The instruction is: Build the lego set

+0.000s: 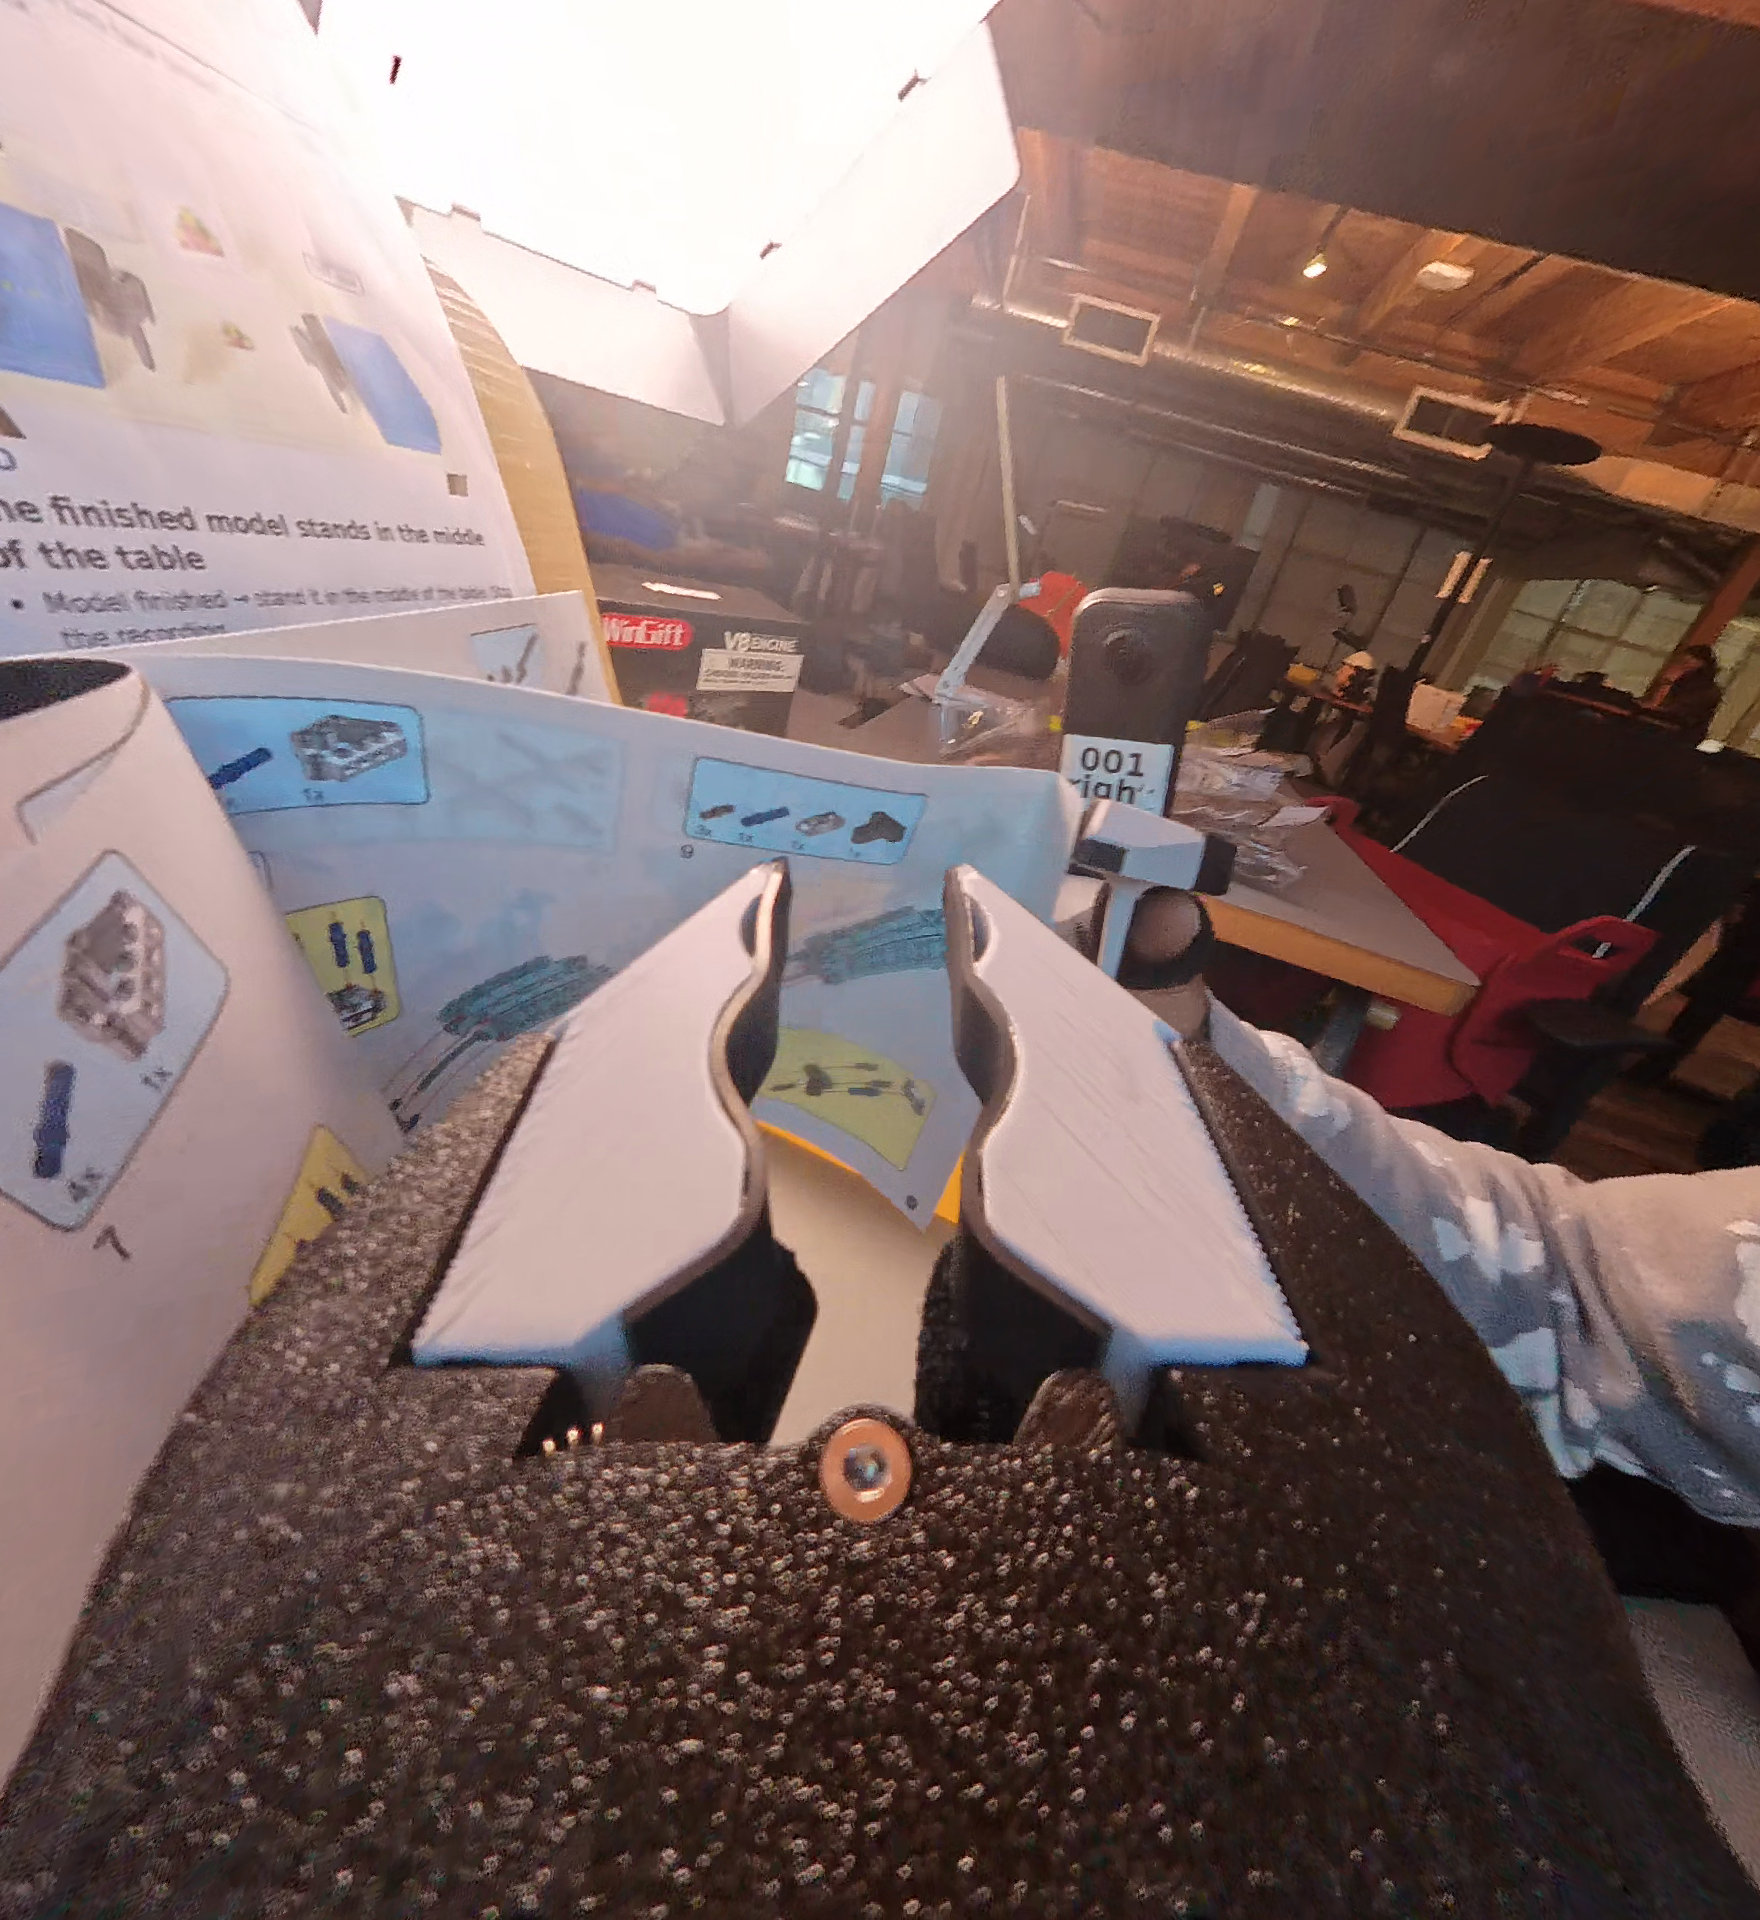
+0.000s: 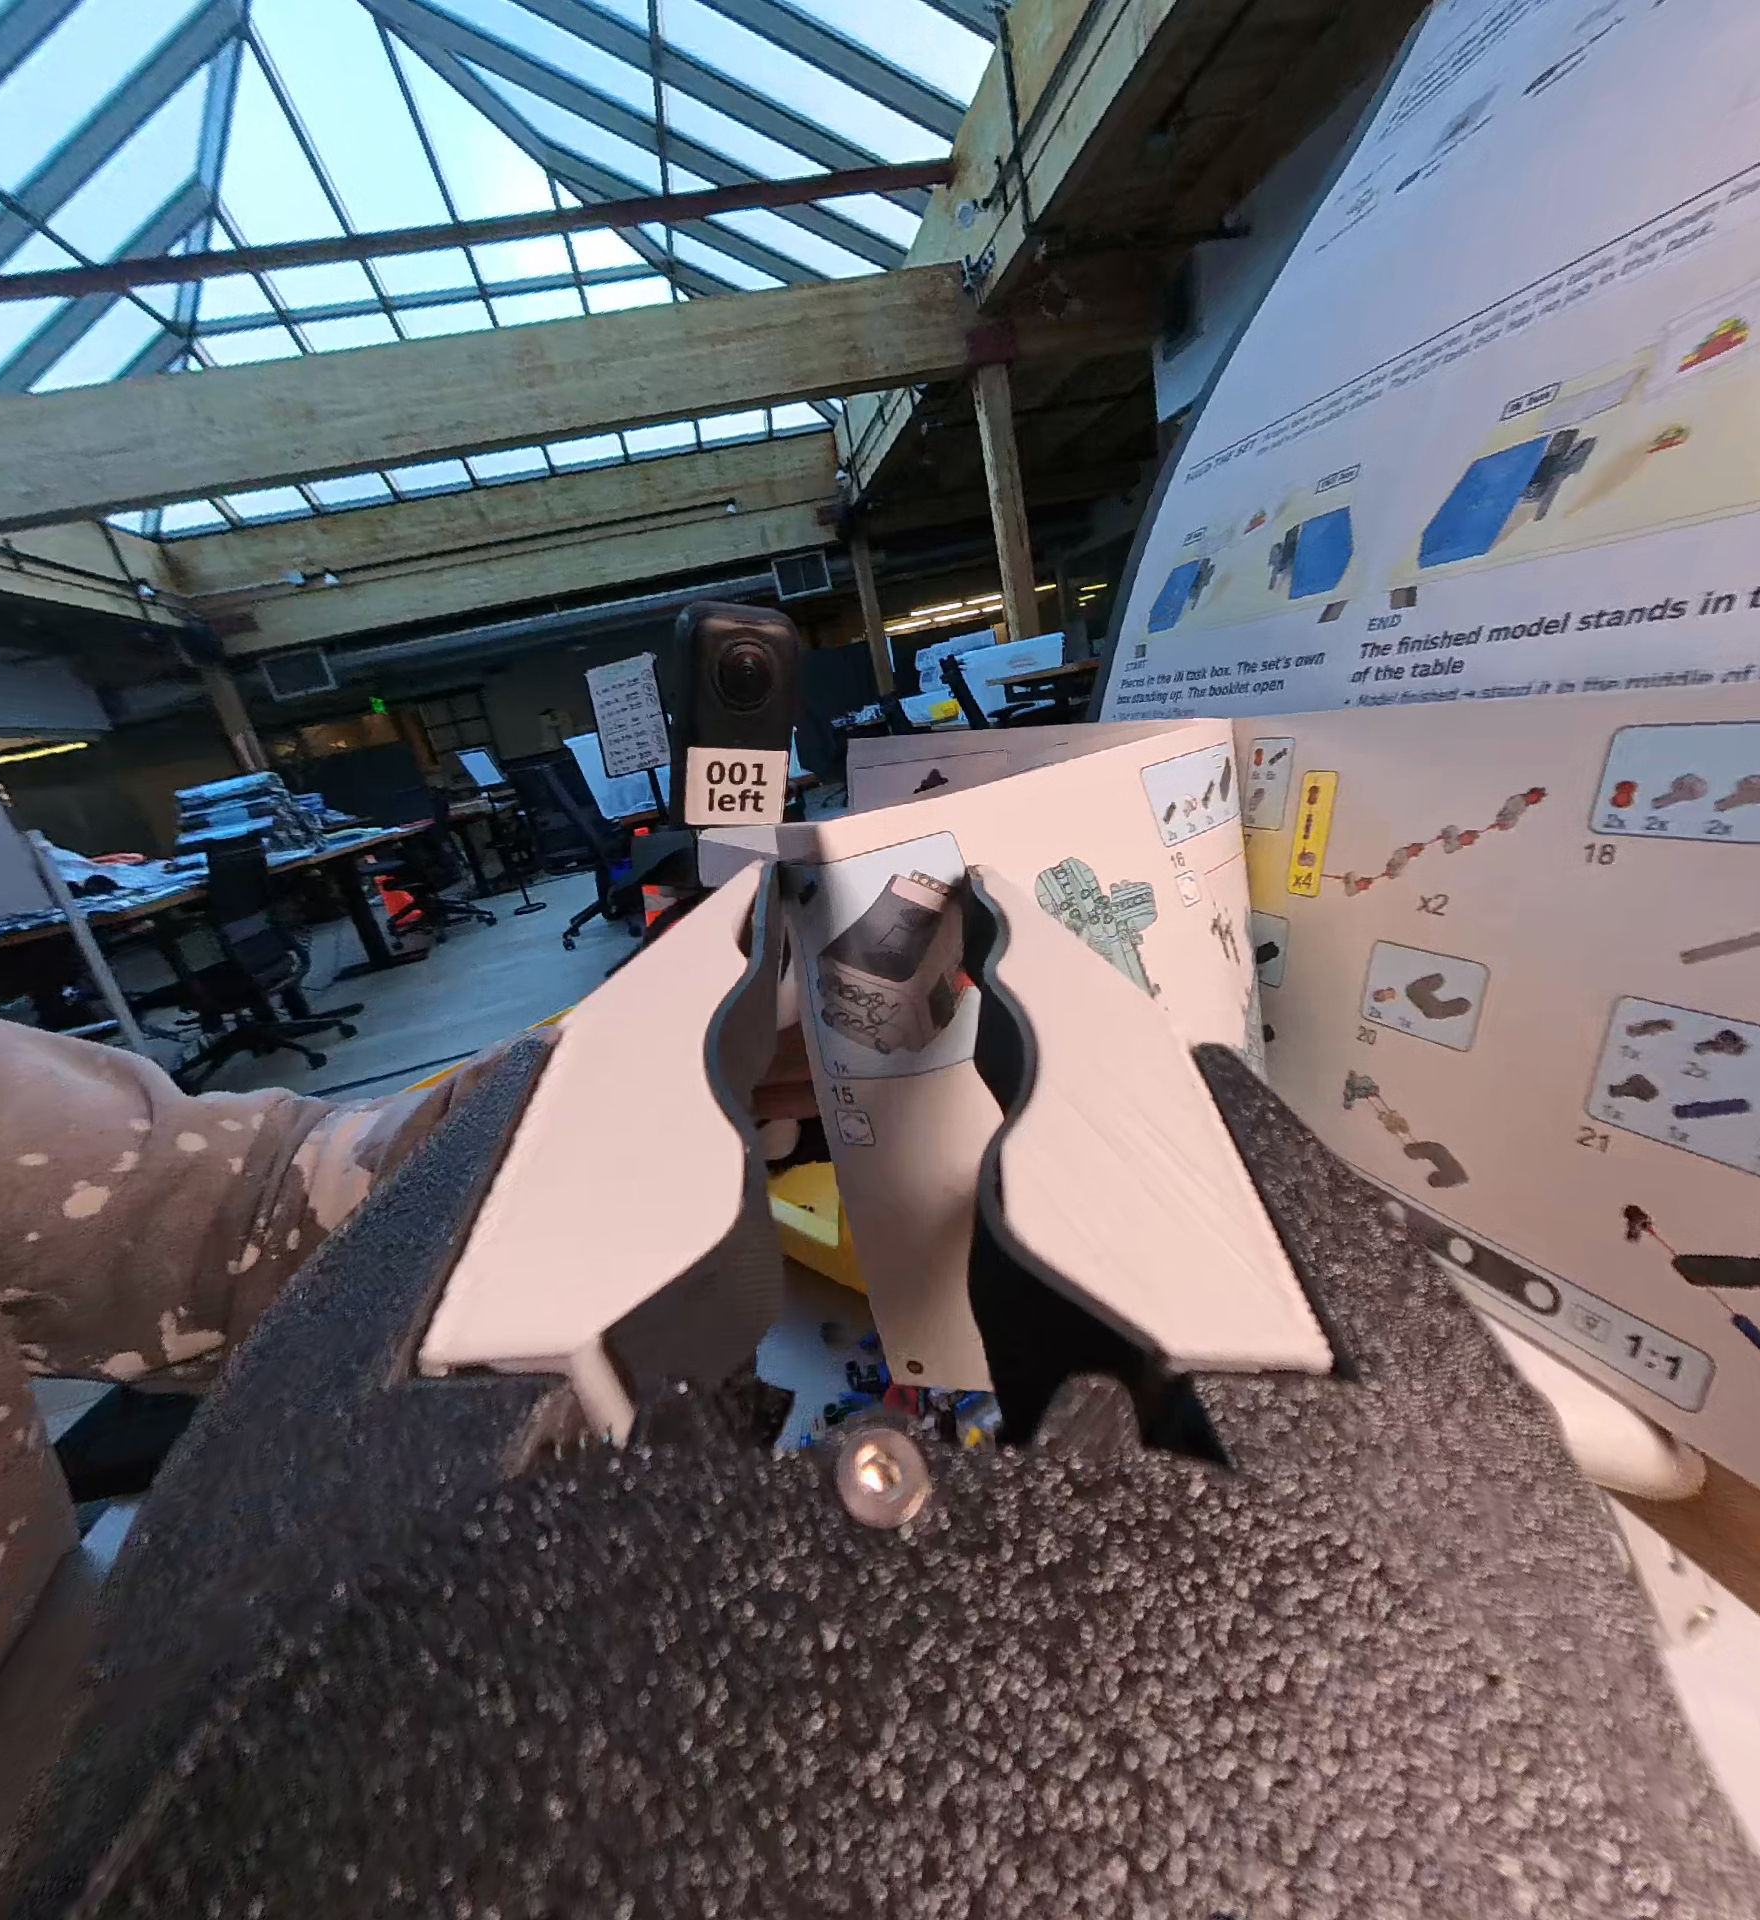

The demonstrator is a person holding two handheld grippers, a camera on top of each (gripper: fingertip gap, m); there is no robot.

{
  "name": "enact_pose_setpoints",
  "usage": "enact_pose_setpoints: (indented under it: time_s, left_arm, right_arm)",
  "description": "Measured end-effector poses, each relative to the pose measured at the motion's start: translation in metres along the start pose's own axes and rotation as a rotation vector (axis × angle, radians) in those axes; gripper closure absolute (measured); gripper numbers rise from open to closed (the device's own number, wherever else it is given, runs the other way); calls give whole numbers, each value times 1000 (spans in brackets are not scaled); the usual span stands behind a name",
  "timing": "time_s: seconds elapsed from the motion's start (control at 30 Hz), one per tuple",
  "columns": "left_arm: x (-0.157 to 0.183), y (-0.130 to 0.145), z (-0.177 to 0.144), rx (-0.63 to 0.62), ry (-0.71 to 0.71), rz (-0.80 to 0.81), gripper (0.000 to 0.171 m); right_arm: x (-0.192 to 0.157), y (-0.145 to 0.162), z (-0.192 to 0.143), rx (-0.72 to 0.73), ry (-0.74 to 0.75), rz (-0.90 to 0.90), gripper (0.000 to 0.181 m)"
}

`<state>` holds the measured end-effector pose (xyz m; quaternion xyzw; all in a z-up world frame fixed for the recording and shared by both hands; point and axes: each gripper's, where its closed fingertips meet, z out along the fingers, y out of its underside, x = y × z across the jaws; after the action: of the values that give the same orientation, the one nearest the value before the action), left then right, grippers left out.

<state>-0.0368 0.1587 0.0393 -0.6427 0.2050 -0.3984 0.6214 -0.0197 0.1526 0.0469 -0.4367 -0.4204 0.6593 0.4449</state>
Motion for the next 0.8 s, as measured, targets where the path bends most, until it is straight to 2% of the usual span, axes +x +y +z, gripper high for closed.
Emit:
enact_pose_setpoints:
  time_s: [0.13,0.23,0.3,0.37,0.5,0.6,0.63,0.8]
  left_arm:
    - [-8,12,12,-42,-56,22,112]
    - [-22,16,21,-63,-111,32,99]
    - [-31,20,28,-96,-140,60,97]
    - [-33,22,35,-123,-139,106,103]
    - [-28,27,47,-169,-86,147,126]
    - [-20,32,51,-212,-18,167,164]
    - [-21,32,51,-214,-28,189,171]
    - [-18,31,46,-238,-45,258,171]
  right_arm:
    - [1,5,-7,-1,-5,19,143]
    - [-3,9,-13,-15,-27,35,138]
    - [-2,12,-15,-28,-23,43,135]
    - [3,13,-18,-28,9,39,132]
    - [15,13,-25,-22,47,68,137]
    - [22,13,-29,-23,58,75,143]
    - [22,12,-31,-23,49,80,150]
    - [24,9,-35,-23,31,70,165]
